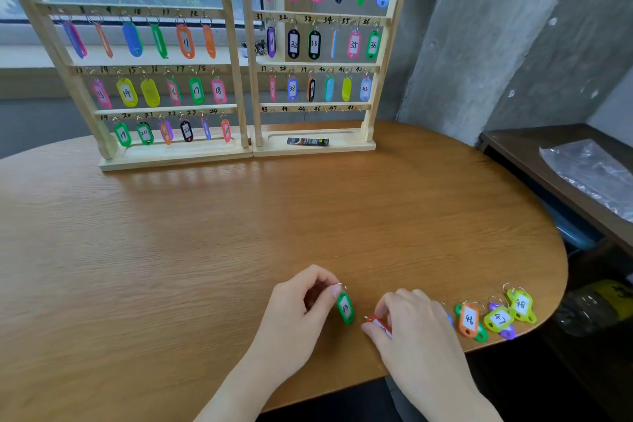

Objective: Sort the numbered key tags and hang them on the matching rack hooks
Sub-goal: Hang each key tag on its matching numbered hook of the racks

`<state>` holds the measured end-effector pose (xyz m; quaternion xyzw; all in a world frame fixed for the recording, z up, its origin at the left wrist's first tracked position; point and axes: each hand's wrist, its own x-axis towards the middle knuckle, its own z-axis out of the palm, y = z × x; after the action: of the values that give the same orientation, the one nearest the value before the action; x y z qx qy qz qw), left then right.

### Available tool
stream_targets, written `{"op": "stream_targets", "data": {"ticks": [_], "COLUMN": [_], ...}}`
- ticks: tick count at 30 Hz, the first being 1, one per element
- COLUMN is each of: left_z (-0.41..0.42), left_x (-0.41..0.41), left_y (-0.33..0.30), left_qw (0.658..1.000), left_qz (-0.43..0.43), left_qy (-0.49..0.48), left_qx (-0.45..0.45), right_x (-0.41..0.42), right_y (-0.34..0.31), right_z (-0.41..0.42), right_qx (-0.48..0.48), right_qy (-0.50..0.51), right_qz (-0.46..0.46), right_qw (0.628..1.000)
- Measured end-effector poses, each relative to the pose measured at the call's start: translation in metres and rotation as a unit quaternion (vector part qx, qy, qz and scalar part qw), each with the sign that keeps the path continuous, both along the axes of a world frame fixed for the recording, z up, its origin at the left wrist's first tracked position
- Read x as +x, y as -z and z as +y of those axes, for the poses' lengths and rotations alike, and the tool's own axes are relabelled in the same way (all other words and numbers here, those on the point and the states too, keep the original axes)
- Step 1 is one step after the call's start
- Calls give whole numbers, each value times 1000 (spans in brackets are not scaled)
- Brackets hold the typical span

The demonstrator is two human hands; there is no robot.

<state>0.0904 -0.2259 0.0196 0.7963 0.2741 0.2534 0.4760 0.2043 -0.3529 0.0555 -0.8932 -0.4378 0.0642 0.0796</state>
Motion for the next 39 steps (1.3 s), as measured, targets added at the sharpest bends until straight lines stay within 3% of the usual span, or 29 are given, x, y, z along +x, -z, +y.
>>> {"op": "stream_targets", "data": {"ticks": [9, 12, 19, 25, 31, 39], "left_z": [6, 18, 84, 149, 209, 270], "left_x": [-1, -4, 5, 31, 67, 114], "left_y": [-4, -12, -33, -50, -63, -62], "left_qw": [996, 994, 986, 979, 975, 974], "left_qz": [-52, -67, -72, -72, -85, -63], "left_qy": [-62, -66, -106, -151, -184, -219], "left_qx": [-47, -58, -103, -120, -96, -4], "right_x": [3, 13, 40, 65, 77, 90], "right_y": [-1, 1, -8, -13, -24, -28], "right_z": [13, 22, 65, 127, 183, 234], "right_qx": [37, 81, 223, 267, 297, 366], "right_qy": [-15, -7, 17, 10, 32, 46], "right_qz": [42, 97, 279, 327, 391, 397], "right_qw": [998, 992, 934, 907, 870, 841]}}
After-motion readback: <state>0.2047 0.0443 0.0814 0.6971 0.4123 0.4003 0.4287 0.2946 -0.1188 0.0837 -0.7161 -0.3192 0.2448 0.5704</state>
